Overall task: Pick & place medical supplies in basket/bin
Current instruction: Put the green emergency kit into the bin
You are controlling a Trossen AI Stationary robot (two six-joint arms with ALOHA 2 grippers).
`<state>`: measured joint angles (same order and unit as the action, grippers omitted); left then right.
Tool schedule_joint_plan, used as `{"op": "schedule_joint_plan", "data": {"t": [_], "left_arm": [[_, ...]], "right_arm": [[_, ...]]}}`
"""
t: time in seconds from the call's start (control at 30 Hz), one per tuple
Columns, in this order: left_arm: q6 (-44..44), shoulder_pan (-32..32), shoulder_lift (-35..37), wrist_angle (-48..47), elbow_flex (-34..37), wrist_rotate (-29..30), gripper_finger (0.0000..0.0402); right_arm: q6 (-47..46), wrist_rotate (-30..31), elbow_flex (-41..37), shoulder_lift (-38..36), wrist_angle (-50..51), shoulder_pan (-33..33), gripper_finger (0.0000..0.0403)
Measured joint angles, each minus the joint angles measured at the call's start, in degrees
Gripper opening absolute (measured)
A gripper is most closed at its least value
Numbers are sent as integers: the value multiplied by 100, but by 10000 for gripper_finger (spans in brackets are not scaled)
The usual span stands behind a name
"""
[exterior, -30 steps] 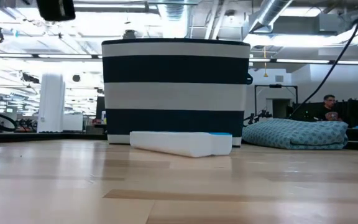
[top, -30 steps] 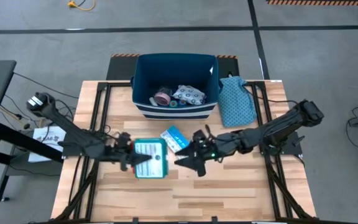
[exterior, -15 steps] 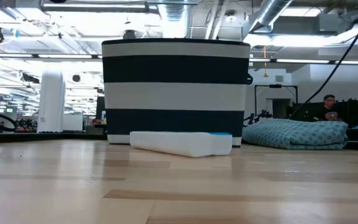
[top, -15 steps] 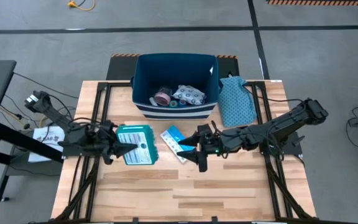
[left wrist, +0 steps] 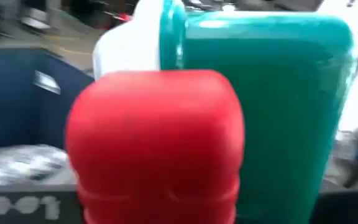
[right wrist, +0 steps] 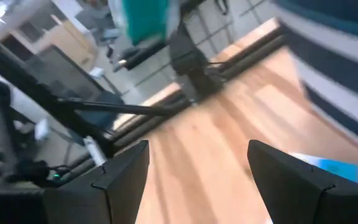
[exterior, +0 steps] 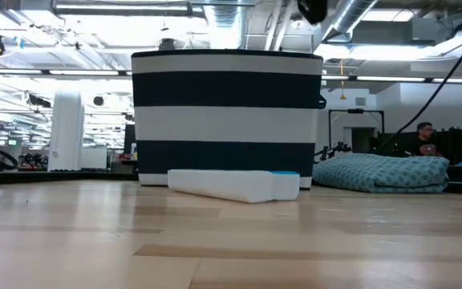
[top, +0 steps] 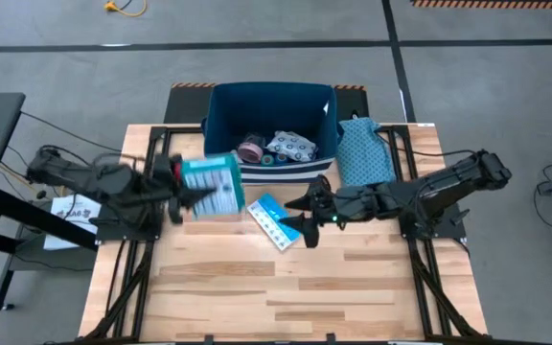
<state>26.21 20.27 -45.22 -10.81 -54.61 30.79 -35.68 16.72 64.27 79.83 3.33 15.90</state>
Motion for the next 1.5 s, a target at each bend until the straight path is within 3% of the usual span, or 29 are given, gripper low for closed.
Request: {"op": "schedule_joint_plan", "data": {"t": [0.17, 0.37, 0.5, 0.7, 1.07, 1.33, 1.5], "left_arm": [[-309, -1348, -328, -1008, -1135, -597, 184], [-668, -3102, -1048, -1366, -1960, -2187, 184], [-712, -4152, -1773, -1397, -2344, -3401, 184], [-943, -5236, -2847, -1421, -2957, -4598, 184], [-1229, -6033, -4489, -2238, -4532, -5442, 184], [-1775, -6094, -5149, -3333, -5412, -5385, 184], [-1995, -6089, -5248, -3535, -5495, -5233, 184]], "right_arm": [[455, -29, 4, -296, 590, -419, 266], [1308, -40, 4, -741, 803, -1014, 266], [1753, -395, 4, -1064, 829, -1496, 266], [1966, -865, 6, -1393, 1028, -2102, 266], [2242, -943, 6, -1503, 2291, -2778, 266], [2457, -943, 6, -1503, 2379, -2952, 266], [2571, -941, 6, -1503, 2379, -2966, 266]]}}
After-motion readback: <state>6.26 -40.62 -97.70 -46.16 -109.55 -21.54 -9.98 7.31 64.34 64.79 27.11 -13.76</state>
